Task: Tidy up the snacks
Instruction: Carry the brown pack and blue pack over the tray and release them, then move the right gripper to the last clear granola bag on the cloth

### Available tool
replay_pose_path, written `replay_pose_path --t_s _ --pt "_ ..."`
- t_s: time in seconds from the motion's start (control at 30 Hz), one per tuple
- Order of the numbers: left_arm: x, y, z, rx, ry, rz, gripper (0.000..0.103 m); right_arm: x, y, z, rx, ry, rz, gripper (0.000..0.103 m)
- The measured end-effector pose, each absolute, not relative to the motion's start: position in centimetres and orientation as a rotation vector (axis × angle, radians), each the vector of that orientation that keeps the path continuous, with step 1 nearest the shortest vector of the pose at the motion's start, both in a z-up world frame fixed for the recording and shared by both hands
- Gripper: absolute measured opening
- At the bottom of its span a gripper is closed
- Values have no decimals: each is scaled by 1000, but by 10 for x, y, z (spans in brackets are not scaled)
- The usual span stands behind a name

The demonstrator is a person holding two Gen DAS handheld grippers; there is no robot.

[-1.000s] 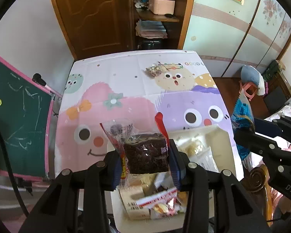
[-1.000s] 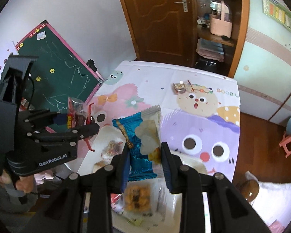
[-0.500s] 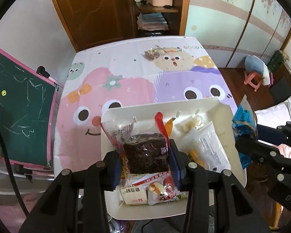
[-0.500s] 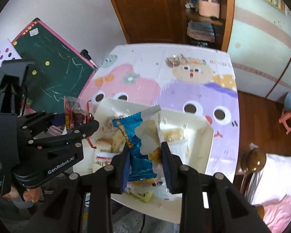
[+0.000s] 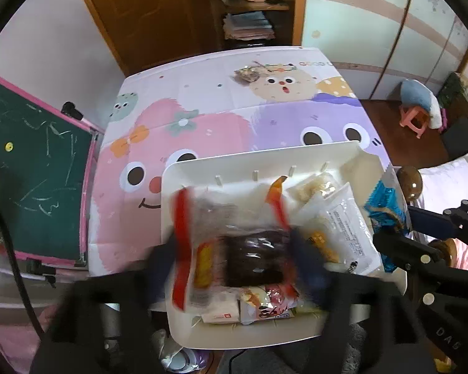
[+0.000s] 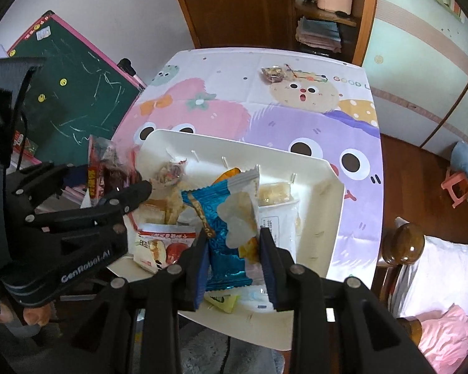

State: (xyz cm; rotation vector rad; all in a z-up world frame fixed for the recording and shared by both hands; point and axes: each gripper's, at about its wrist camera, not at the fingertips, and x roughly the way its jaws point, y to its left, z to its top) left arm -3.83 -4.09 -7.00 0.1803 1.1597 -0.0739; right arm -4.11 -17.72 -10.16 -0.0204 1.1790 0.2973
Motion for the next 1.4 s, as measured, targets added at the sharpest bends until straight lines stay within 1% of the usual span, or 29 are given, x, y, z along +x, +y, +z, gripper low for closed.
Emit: replay_pose_path --t_s 0.03,0.1,0.2,0.27,0.9,1.4 --pt "-38 -40 -70 175 1156 -68 93 -41 -177 -102 -18 1178 294 34" --pt "-38 -39 -69 163 1149 -67 94 -41 -178 -103 -20 1174 284 42" --pt "-37 -38 -72 163 1162 -63 94 -41 -180 -103 -13 1174 284 47" --pt "-37 -39 -75 163 1169 -59 94 -40 -181 -102 -8 1173 284 48" --pt "-37 -45 -74 179 1157 -52 94 -40 -191 -109 46 1209 278 49" --pt "-22 -23 -82 164 1185 -39 94 -21 -178 -119 65 1241 285 49"
